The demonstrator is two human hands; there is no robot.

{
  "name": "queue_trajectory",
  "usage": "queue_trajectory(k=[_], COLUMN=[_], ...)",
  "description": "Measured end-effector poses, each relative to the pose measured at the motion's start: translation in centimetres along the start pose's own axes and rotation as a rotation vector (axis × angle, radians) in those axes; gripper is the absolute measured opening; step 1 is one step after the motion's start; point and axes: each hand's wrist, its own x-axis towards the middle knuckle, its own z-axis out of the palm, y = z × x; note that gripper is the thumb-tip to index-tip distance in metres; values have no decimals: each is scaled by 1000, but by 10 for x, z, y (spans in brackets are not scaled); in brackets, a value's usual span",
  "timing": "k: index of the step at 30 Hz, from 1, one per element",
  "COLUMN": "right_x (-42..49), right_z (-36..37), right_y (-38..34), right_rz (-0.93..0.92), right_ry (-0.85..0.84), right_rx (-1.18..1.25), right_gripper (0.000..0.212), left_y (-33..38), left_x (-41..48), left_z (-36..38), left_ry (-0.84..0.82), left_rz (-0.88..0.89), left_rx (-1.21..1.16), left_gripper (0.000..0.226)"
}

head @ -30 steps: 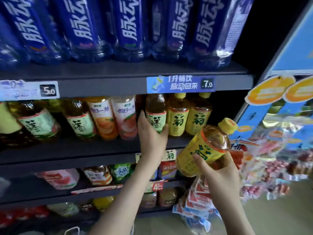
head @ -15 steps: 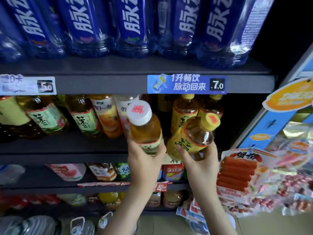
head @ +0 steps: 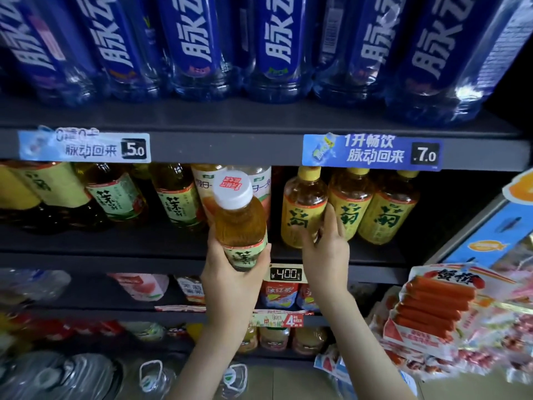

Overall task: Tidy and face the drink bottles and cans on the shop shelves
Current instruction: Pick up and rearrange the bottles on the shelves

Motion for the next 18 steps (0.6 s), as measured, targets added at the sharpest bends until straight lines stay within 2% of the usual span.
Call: queue_trajectory(k=[3,6,8,10,13,16,18], right_x=[-6,-21,-39,-60,-86,-104,-115], right_z=[-3,-16,-20,-13,14,55,85], right_y=[-6,-19,-32,-53,-92,-126,-150], right_rz=[-29,-52,-62,-72,-58,-63,-22], right_ry=[84,146,57,-113,-292,-370,-389], right_rx=[-39,45,126,193,256,230,214], right_gripper=[62,51,39,33,45,56,60], left_y=[-1,2,3,0,-16,-41,-56], left_x=[-1,-1,1,5,15,29,41], left_z=[-2,-9,-19,-37,-72,-115,-144], left_ry=[-12,-11,-6,-25,-102,-143,-155], left_rz=[-10,-19,-38,-79,-171,-134,-131], left_rx=[44,74,70,53,66,157,120], left_gripper=[75,74,77,77,75,76,64])
